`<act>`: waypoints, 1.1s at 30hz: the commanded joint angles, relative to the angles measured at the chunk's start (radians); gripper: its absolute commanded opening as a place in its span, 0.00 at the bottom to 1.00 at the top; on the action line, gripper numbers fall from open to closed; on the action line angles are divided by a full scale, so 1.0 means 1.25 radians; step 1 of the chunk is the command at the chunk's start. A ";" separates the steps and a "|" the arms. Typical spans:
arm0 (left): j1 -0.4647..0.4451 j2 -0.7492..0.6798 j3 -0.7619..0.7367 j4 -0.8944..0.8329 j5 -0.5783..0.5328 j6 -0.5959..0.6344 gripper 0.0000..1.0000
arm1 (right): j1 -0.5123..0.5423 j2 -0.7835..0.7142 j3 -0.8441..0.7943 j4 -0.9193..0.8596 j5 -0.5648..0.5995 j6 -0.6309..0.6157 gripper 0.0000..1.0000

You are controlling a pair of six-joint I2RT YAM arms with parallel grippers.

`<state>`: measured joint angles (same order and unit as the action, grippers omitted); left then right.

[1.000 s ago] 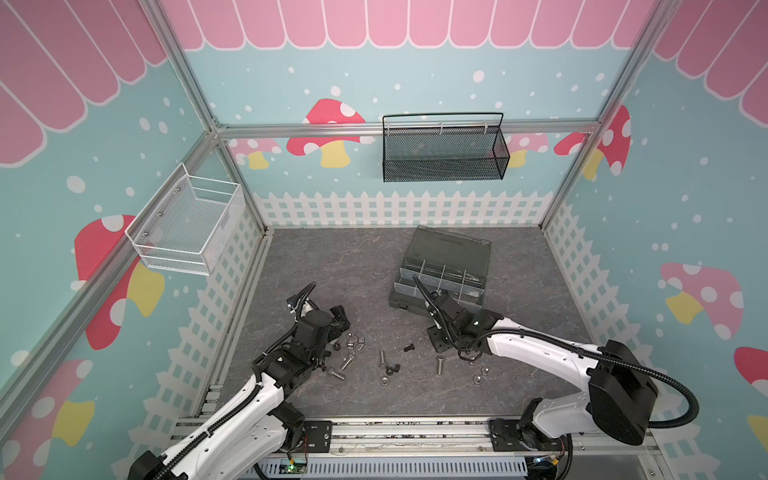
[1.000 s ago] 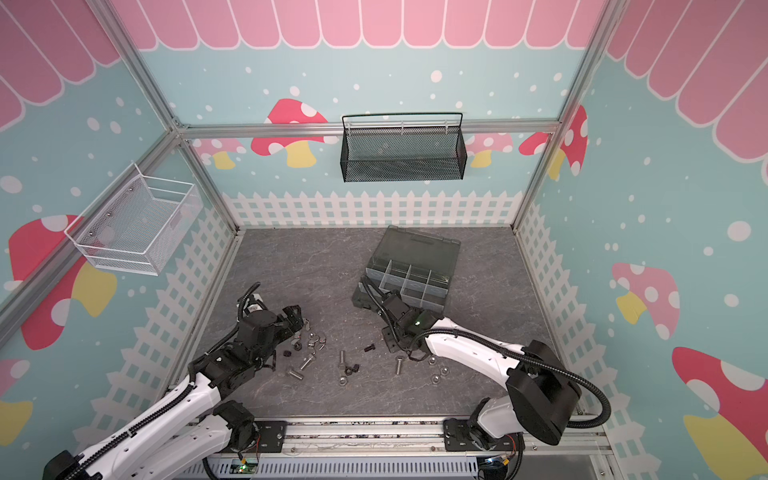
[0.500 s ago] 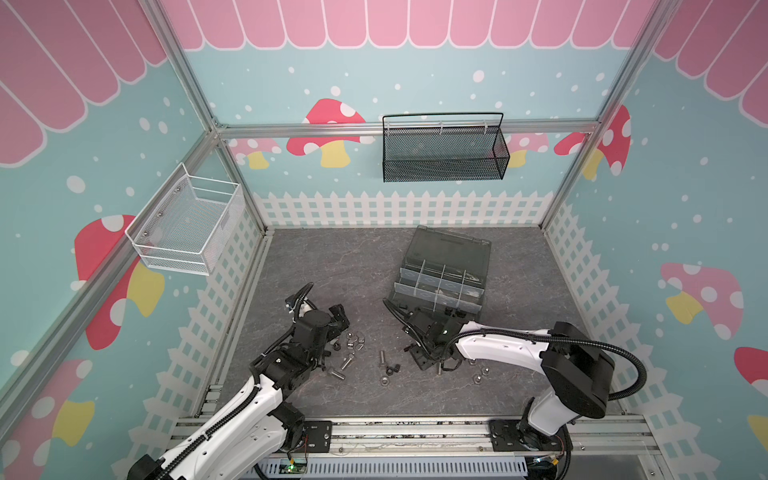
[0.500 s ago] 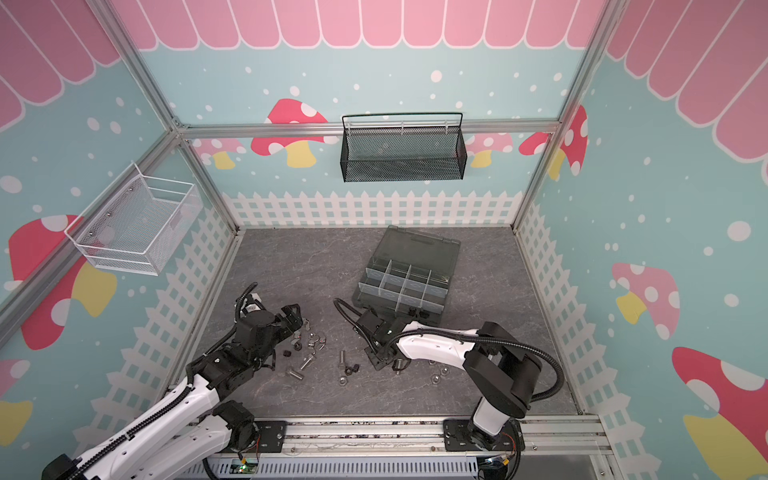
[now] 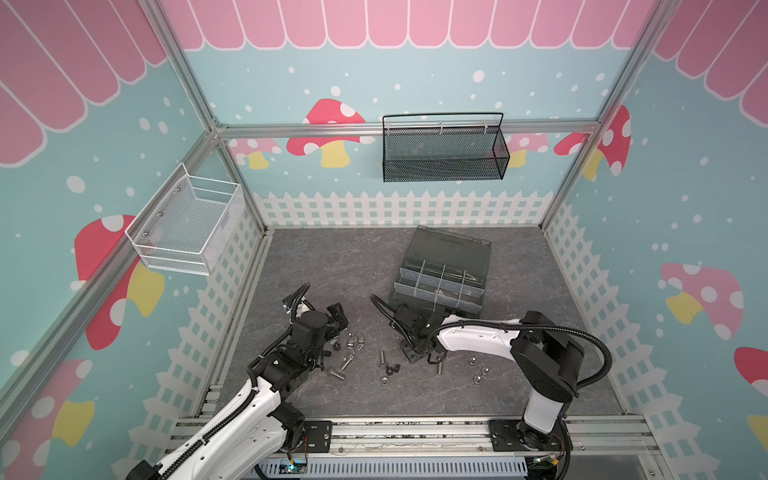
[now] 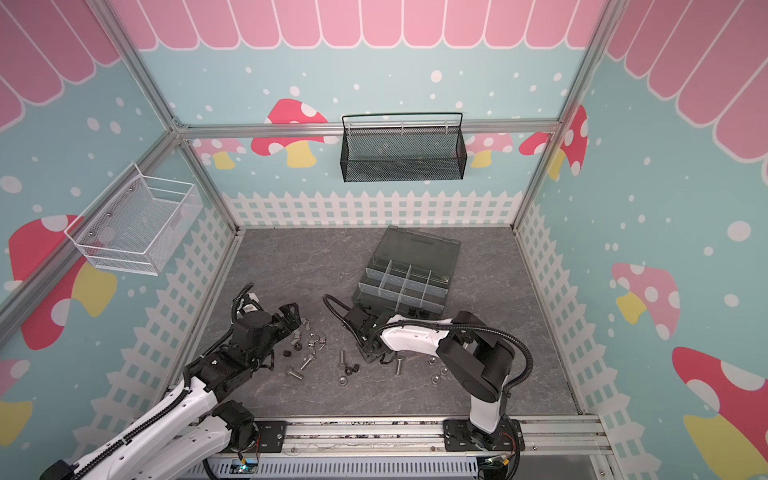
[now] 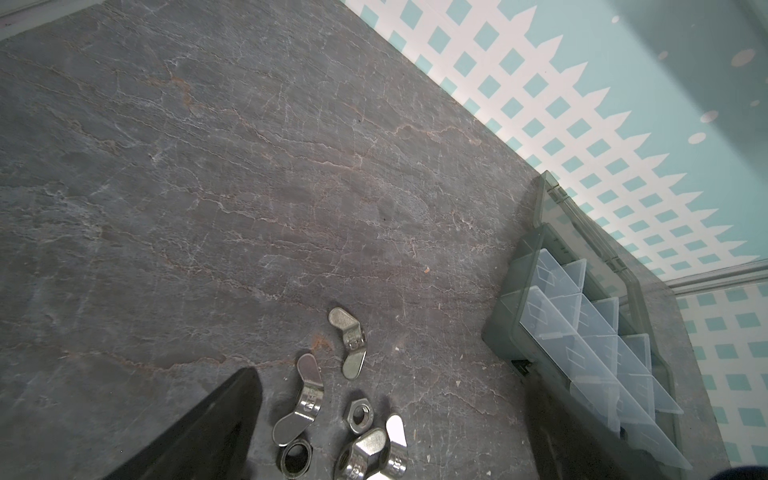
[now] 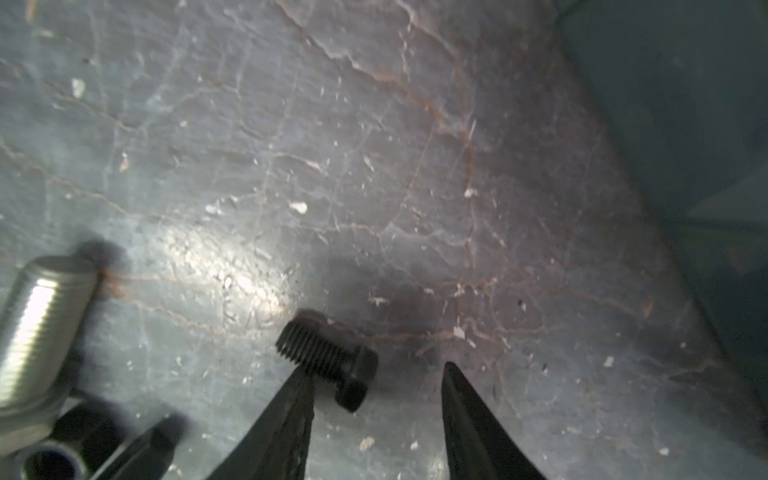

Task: Sort the screws and nuts into containers
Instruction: 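Lower the right gripper onto the last black bolt beside the organizer, then grasp the black bolt with the right gripper and carry it over the organizer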

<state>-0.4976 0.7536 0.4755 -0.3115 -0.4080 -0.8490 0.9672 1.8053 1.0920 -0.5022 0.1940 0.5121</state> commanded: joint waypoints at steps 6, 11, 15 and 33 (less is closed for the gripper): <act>0.005 0.000 -0.009 -0.016 -0.008 -0.013 0.99 | -0.021 0.048 0.014 0.007 0.005 -0.006 0.43; 0.007 0.004 -0.009 -0.016 -0.009 -0.014 0.99 | -0.023 0.051 0.009 0.009 -0.013 -0.007 0.40; 0.007 0.007 -0.009 -0.015 -0.011 -0.014 0.99 | -0.022 0.036 -0.001 0.005 -0.028 -0.004 0.39; 0.008 0.014 -0.010 -0.006 0.000 -0.018 0.99 | -0.020 0.009 -0.031 0.000 -0.070 -0.004 0.30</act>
<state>-0.4927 0.7692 0.4751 -0.3115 -0.4076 -0.8497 0.9421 1.8130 1.0882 -0.4469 0.1257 0.5091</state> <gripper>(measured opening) 0.994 0.299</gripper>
